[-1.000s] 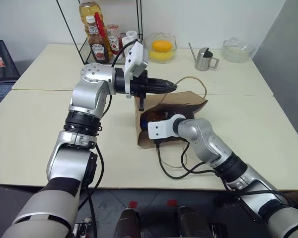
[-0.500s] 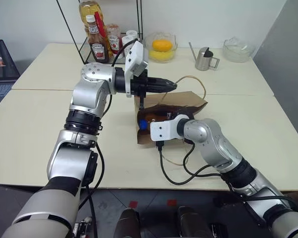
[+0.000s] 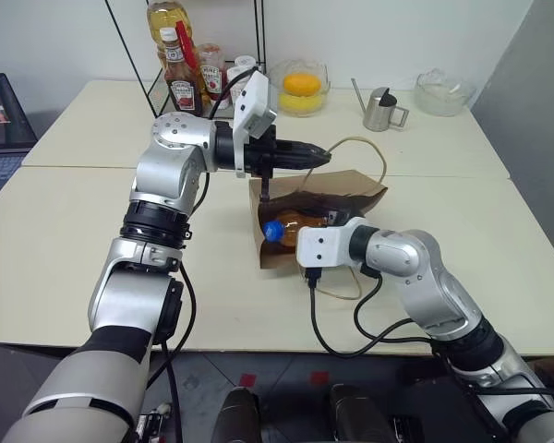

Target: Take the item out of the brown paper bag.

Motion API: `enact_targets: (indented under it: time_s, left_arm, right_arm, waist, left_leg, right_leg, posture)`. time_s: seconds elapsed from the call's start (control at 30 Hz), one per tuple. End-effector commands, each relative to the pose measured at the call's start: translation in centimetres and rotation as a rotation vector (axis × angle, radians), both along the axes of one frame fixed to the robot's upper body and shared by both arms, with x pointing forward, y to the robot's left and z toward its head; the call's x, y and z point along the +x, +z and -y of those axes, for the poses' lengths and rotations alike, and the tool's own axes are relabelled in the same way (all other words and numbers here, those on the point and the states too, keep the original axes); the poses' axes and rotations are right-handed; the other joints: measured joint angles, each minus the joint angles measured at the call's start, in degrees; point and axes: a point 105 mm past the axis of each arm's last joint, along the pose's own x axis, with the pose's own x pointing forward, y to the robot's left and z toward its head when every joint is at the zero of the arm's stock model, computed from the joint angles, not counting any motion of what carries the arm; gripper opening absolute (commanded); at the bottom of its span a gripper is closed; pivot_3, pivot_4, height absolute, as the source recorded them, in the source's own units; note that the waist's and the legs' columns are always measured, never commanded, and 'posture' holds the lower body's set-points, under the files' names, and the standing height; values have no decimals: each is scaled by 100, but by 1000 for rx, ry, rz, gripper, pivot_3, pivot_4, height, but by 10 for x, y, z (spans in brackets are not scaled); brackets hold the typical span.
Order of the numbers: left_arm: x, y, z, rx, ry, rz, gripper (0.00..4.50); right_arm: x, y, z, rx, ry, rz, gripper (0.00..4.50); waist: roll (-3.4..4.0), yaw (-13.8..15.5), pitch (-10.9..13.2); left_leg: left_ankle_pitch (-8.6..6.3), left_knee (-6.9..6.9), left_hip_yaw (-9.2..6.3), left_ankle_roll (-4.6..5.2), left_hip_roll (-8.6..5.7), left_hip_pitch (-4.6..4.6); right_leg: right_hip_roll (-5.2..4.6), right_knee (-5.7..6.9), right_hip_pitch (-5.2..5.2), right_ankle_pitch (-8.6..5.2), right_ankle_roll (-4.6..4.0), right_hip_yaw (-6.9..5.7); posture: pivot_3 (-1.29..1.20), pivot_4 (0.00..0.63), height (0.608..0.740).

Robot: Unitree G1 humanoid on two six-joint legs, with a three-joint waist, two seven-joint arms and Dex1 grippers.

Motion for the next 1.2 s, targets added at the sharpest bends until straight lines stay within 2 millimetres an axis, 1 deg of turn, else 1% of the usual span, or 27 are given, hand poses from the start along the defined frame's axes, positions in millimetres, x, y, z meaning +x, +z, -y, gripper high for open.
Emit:
enact_targets:
  time_s: [0.03, 0.5, 0.8, 1.0, 1.2]
  left_arm:
    - [-2, 12, 3, -12, -9, 54, 0]
    - [-1, 9, 5, -8, -16, 53, 0]
    - [4, 6, 7, -4, -14, 48, 0]
    - [8, 5, 11, -1, -19, 49, 0]
    - [10, 3, 18, 3, -42, 58, 0]
  right_arm:
    - [-12, 31, 2, 81, 45, 100, 2411]
    - [-41, 65, 13, 239, 136, 149, 2410]
    - [-61, 81, 23, 361, 125, 156, 2410]
    - [-74, 106, 43, 454, 35, 214, 2410]
    - [-87, 114, 61, 479, -45, 277, 2410]
  waist:
    - [0, 0, 0]
    - [-1, 6, 1]
    - [-1, 15, 1]
    - [-1, 34, 0]
    - [-1, 45, 0]
  left_leg:
    - [0, 0, 0, 0, 0, 0]
    - [0, -5, 0, 0, 0, -1]
    - [0, -7, -1, 0, 0, -2]
    - [0, -8, -1, -1, 0, -2]
    - [-1, -14, -1, 2, -1, -2]
  right_leg:
    - [0, 0, 0, 0, 0, 0]
    - [0, -6, 1, 0, 0, -1]
    - [0, -8, 2, 0, 0, -1]
    - [0, -9, 2, 0, 0, -1]
    - [0, -15, 4, 0, 0, -2]
  posture:
    - [0, 150, 740]
    - [0, 150, 740]
    - [0, 150, 740]
    - [0, 150, 740]
    - [0, 150, 740]
